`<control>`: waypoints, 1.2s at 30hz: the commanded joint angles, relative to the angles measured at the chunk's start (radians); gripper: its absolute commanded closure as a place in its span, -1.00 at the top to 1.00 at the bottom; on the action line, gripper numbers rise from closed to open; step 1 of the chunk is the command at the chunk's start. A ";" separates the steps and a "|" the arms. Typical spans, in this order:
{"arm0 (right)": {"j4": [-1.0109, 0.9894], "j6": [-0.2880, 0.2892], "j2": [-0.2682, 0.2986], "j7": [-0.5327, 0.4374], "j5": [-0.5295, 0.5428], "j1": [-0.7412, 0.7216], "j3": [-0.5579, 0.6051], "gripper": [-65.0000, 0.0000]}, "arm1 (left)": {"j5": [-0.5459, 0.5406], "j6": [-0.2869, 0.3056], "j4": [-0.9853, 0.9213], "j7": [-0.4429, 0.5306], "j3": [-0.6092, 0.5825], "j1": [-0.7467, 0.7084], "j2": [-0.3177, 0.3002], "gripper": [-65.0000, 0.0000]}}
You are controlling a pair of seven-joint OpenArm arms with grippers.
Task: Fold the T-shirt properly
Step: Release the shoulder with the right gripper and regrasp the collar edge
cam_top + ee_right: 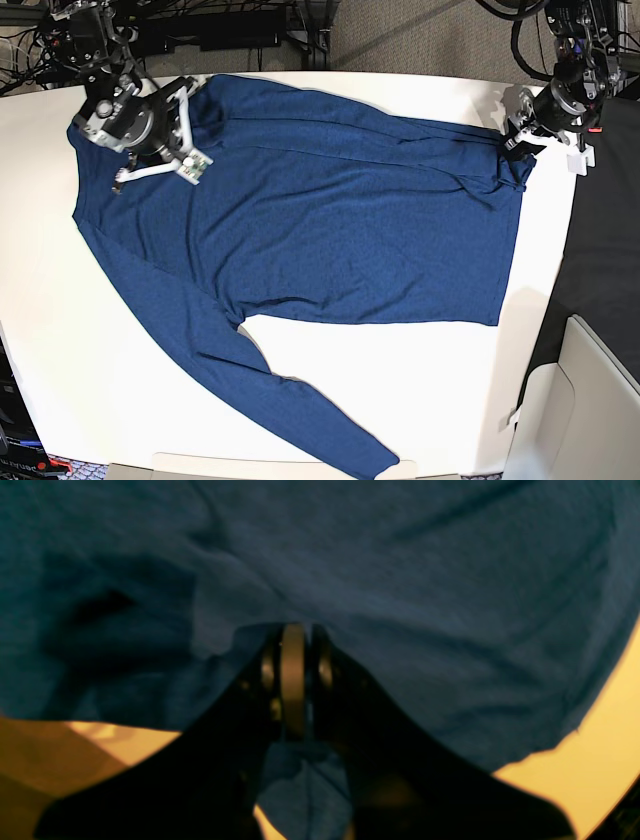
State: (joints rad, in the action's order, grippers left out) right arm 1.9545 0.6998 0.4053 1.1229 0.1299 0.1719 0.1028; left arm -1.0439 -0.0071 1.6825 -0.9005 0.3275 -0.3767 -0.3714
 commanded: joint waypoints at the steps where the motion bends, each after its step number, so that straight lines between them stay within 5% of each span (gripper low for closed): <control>1: 0.027 -0.002 -0.006 -0.013 0.004 -0.008 -0.035 -0.96 | -0.014 0.006 0.014 0.011 0.011 0.000 -0.013 -0.53; 8: 0.049 -0.002 -0.049 -0.013 0.153 -0.025 -0.202 -0.96 | -0.014 0.006 0.014 0.011 0.011 -0.002 -0.013 -0.53; 12: 0.050 -0.002 -0.058 -0.005 0.198 -0.027 -0.194 -0.94 | -0.014 0.006 0.014 0.011 0.012 -0.003 -0.013 -0.53; 14: 0.056 -0.002 -0.052 -0.005 0.218 -0.016 -0.159 -0.80 | -0.014 0.006 0.014 0.011 0.012 -0.003 -0.013 -0.53; 18: 0.079 -0.002 -0.006 -0.005 0.225 0.025 -0.093 -0.11 | -0.014 0.006 0.014 0.011 0.012 -0.003 -0.013 -0.53; 20: 0.087 -0.002 0.014 0.013 0.228 0.035 -0.054 0.04 | -0.014 0.006 0.014 0.011 0.012 -0.003 -0.013 -0.53; 26: 0.092 -0.002 0.086 0.055 0.366 0.025 0.013 0.01 | -0.012 0.006 0.014 0.011 0.008 -0.002 -0.013 -0.53; 36: 0.092 -0.002 0.136 0.056 0.373 0.030 0.058 0.02 | -0.011 0.006 0.014 0.011 0.006 0.000 -0.013 -0.53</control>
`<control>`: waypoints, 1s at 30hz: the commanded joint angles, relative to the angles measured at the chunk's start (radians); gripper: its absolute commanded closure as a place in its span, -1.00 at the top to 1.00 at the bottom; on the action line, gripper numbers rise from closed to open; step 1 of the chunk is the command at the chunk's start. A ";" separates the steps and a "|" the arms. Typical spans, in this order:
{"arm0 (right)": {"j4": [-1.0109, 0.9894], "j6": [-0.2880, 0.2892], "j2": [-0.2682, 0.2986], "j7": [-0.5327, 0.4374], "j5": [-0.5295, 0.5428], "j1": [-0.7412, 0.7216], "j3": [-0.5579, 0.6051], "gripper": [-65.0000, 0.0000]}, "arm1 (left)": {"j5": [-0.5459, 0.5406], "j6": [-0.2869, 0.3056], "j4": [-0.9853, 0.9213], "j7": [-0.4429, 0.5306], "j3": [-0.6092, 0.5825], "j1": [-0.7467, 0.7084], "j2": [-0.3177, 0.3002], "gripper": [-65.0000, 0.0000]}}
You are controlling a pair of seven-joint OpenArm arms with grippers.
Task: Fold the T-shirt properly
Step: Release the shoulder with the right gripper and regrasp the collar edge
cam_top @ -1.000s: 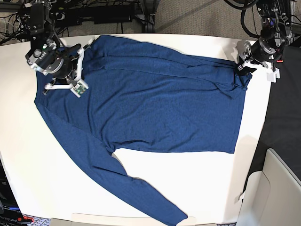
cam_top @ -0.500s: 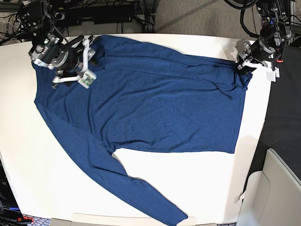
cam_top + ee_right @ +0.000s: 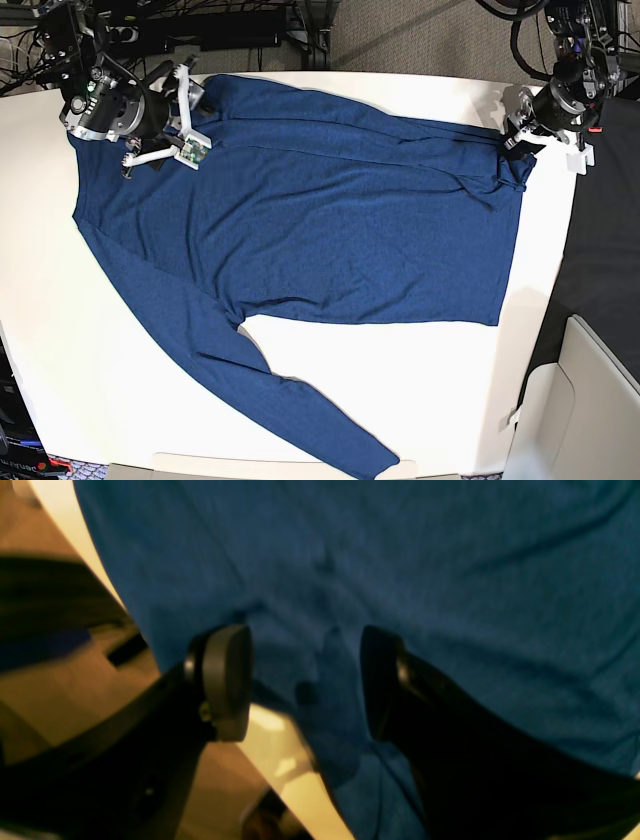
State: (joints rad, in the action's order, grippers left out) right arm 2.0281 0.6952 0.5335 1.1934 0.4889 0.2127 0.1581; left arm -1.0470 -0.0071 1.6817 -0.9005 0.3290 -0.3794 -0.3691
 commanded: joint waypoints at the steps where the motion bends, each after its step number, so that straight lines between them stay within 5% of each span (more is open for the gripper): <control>1: 0.018 0.003 0.020 -0.014 0.014 -0.012 0.025 0.02 | -0.008 0.006 0.010 0.011 0.005 0.003 -0.015 -0.53; 7: 0.012 0.003 0.032 -0.014 0.001 -0.034 0.077 0.02 | -0.011 0.006 -0.016 0.011 0.005 0.004 -0.015 -0.53; 14: -0.004 0.003 0.012 -0.014 -0.137 -0.055 0.123 0.00 | -0.011 0.006 -0.016 0.011 0.005 0.023 -0.014 -0.53; 22: -0.027 0.003 -0.016 -0.014 -0.207 -0.063 0.128 -0.92 | -0.013 0.006 -0.016 0.011 0.005 0.024 -0.014 -0.53; 30: -0.007 0.003 -0.017 -0.020 -0.201 -0.066 0.119 -0.93 | -0.013 0.006 -0.016 0.011 0.006 0.024 -0.014 -0.53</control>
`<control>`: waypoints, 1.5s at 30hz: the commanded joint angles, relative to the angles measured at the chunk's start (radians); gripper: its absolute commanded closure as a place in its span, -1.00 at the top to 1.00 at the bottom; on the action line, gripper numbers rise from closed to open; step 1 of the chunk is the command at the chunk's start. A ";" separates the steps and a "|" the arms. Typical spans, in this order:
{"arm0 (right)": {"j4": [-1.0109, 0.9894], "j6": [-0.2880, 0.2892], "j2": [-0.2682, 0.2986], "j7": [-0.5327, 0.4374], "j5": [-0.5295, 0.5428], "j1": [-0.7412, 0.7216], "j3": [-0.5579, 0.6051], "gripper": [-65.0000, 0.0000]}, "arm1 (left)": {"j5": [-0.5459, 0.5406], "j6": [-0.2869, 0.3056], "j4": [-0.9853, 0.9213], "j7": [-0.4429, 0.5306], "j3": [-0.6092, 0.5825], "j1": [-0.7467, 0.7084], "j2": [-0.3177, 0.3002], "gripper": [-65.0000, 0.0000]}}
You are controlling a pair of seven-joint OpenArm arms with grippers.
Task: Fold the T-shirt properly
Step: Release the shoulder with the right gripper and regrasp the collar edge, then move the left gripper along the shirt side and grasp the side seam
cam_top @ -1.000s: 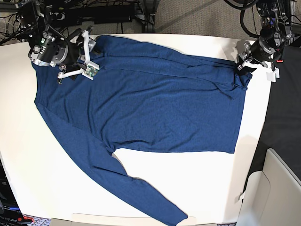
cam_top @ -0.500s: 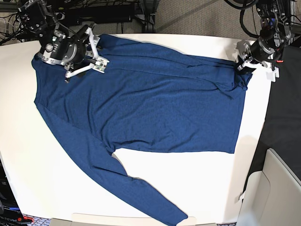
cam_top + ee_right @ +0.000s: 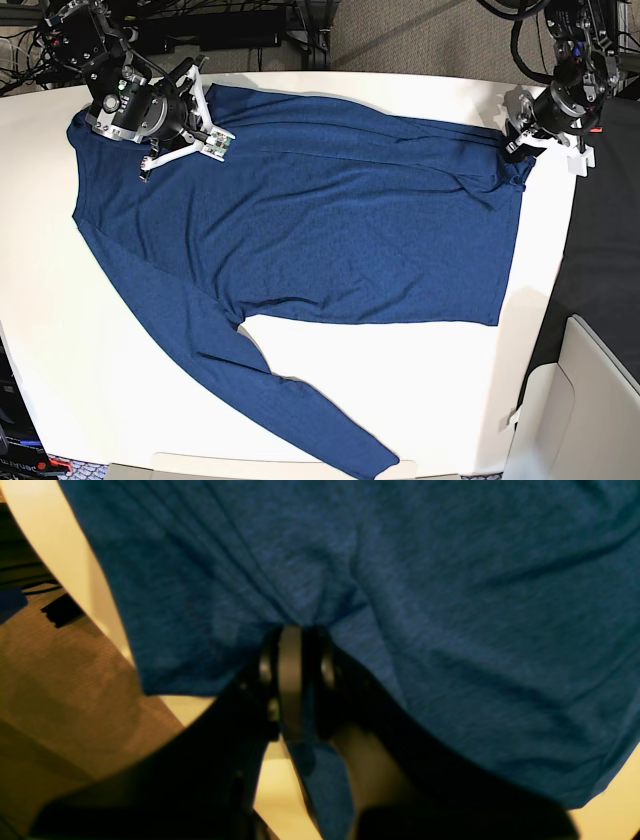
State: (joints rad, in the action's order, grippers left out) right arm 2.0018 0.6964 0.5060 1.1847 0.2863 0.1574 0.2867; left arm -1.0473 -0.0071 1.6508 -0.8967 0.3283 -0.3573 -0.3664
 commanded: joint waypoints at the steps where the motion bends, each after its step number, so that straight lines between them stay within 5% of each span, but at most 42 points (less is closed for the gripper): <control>1: 0.026 0.002 0.010 -0.013 0.001 -0.011 -0.016 -0.93 | -0.012 0.006 0.015 0.007 0.007 0.002 -0.016 -0.53; 11: 0.024 0.002 -0.011 -0.042 0.176 -0.015 -0.257 -0.93 | -0.012 0.006 0.015 0.007 0.007 -0.003 -0.016 -0.53; 25: -0.062 0.002 -0.109 -0.079 0.136 -0.060 -0.274 -0.92 | -0.012 0.006 0.032 0.012 0.015 0.002 -0.019 -0.53; 31: -0.060 0.002 -0.135 -0.125 0.136 -0.078 -0.369 -0.91 | -0.008 0.005 0.128 0.009 0.073 0.010 -0.021 -0.53; 45: -0.097 -0.004 -0.168 -0.121 0.135 -0.163 -0.705 -0.78 | 0.077 0.003 -0.004 0.007 -0.027 0.333 -0.023 -0.31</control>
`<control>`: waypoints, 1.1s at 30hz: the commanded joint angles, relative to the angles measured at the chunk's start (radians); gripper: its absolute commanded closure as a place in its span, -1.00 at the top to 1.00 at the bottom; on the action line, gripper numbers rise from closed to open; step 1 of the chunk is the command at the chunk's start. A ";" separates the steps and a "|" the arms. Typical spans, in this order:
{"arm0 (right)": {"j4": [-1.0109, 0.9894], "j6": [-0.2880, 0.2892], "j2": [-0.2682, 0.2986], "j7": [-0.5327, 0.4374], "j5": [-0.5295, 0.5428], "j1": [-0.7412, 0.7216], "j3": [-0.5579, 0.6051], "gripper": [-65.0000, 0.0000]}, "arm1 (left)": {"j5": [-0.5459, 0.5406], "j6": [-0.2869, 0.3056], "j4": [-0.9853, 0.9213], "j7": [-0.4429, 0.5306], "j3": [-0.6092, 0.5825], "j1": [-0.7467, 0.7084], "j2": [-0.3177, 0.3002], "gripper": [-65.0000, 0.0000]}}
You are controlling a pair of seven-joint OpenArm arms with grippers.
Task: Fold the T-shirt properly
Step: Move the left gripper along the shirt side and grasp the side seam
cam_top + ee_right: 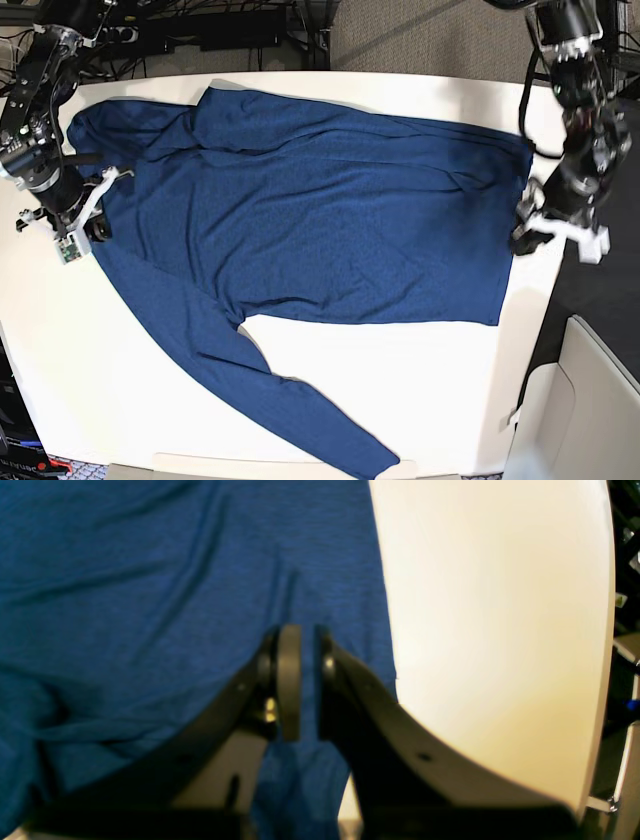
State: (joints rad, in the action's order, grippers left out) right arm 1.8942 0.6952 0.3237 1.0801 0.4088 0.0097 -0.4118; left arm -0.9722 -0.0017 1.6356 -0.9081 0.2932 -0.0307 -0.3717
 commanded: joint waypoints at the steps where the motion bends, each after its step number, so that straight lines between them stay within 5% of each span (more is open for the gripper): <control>1: 0.000 -0.036 0.016 -0.016 0.012 -0.021 -0.008 -0.69 | 0.016 -0.002 -0.011 0.019 -0.009 0.038 -0.017 -0.30; 7: -0.034 -0.176 -0.024 -0.016 0.014 -0.034 -0.086 -0.29 | 0.123 -0.002 -0.206 0.025 -0.116 0.237 -0.017 -0.24; 16: -0.069 -0.176 -0.062 -0.016 0.014 -0.089 -0.197 -0.28 | 0.235 -0.001 -0.469 0.152 -0.269 0.427 -0.017 -0.21; 23: -0.071 -0.177 -0.074 -0.016 0.014 -0.089 -0.227 -0.28 | 0.264 -0.001 -0.596 0.366 -0.331 0.447 -0.014 -0.05; 33: -0.071 -0.177 -0.085 -0.016 0.014 -0.084 -0.247 -0.28 | 0.325 -0.001 -0.737 0.499 -0.437 0.498 -0.013 -0.05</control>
State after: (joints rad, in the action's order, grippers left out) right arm 1.8065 0.5190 0.2211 1.0874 0.4152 -0.0612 -0.6544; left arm -0.6456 -0.0074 0.8833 -0.4366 -0.1452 0.4328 -0.3702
